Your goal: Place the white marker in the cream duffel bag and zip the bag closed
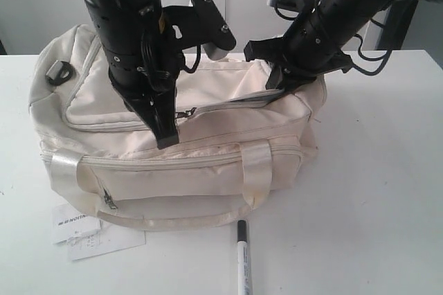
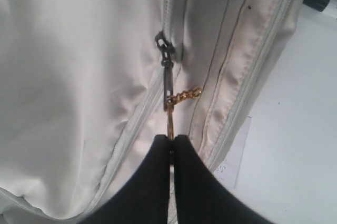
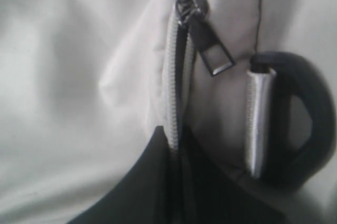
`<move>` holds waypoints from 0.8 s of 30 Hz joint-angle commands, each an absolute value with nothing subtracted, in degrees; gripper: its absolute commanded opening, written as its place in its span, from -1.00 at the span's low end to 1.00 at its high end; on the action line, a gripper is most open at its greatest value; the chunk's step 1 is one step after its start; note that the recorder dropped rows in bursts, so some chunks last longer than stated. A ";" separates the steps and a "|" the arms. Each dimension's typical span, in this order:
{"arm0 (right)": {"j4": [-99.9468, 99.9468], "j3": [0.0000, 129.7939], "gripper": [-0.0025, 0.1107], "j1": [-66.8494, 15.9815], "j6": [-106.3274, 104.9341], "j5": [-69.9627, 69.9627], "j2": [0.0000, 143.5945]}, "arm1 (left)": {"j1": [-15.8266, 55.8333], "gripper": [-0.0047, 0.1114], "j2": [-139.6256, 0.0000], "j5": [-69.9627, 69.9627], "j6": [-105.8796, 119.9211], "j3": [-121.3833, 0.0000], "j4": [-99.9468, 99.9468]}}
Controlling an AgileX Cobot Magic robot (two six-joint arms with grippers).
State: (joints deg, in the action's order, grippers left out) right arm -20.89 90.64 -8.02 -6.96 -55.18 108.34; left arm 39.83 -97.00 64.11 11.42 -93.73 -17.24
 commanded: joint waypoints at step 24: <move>-15.21 90.89 -0.96 -7.34 -7.81 -53.00 108.13 | 37.79 -0.92 -89.03 69.96 11.90 -90.61 -18.48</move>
State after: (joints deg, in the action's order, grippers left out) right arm -21.37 90.64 -8.30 -6.96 -55.07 108.34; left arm 38.09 -90.83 63.49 12.00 -91.20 -16.64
